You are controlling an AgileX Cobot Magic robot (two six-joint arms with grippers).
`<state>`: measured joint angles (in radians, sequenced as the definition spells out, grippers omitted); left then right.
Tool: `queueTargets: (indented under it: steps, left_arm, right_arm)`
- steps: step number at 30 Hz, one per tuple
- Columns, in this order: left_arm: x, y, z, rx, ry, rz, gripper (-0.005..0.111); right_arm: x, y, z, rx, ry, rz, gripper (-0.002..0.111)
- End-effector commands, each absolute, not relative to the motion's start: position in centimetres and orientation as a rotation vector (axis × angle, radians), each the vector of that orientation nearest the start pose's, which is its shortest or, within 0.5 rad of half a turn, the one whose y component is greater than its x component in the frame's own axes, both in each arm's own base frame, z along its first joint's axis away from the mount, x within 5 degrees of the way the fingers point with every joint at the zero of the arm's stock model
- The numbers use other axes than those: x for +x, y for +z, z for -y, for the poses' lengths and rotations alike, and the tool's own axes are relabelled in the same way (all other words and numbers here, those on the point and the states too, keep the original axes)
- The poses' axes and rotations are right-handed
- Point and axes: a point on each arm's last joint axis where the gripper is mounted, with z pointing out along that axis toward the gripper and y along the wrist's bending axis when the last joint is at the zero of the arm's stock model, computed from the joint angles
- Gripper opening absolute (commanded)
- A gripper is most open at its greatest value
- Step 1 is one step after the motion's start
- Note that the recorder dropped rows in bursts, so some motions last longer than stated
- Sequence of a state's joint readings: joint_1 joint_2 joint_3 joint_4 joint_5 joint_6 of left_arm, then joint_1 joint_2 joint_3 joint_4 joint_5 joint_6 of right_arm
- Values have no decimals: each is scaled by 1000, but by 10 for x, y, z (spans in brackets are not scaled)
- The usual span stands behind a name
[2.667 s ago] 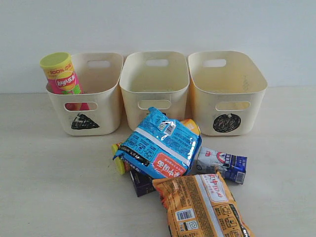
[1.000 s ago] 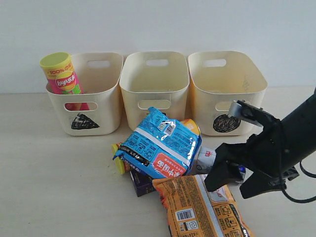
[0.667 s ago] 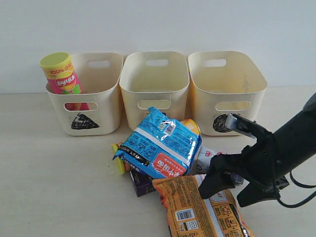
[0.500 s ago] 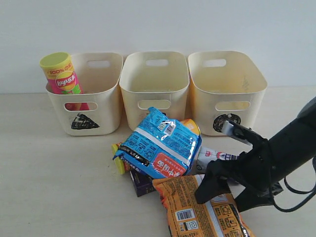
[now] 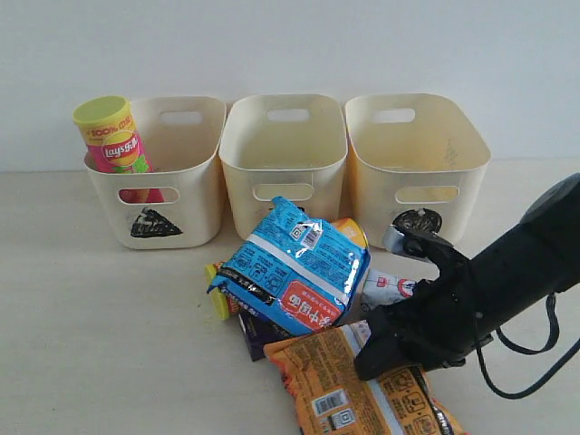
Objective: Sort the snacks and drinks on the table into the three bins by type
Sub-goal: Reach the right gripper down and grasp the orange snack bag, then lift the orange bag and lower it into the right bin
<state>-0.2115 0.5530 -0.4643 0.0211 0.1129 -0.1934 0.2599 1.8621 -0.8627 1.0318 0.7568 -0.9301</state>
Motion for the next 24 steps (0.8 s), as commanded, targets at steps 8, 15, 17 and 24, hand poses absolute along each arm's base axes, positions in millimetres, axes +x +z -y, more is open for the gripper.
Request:
queueTargets:
  steps: [8, 15, 17, 24]
  left_arm:
    - [118, 315, 26, 42, -290, -1682, 4]
    - [118, 315, 26, 42, -290, -1682, 4]
    - [118, 315, 26, 42, -290, -1682, 4]
    - [118, 315, 26, 42, -290, -1684, 4]
  right_arm:
    - [274, 165, -130, -621, 1036, -2694, 0]
    - [282, 241, -99, -526, 1061, -2499, 0]
    - [286, 262, -85, -463, 1037, -2448, 0]
    - [313, 316, -42, -247, 943, -2300, 0]
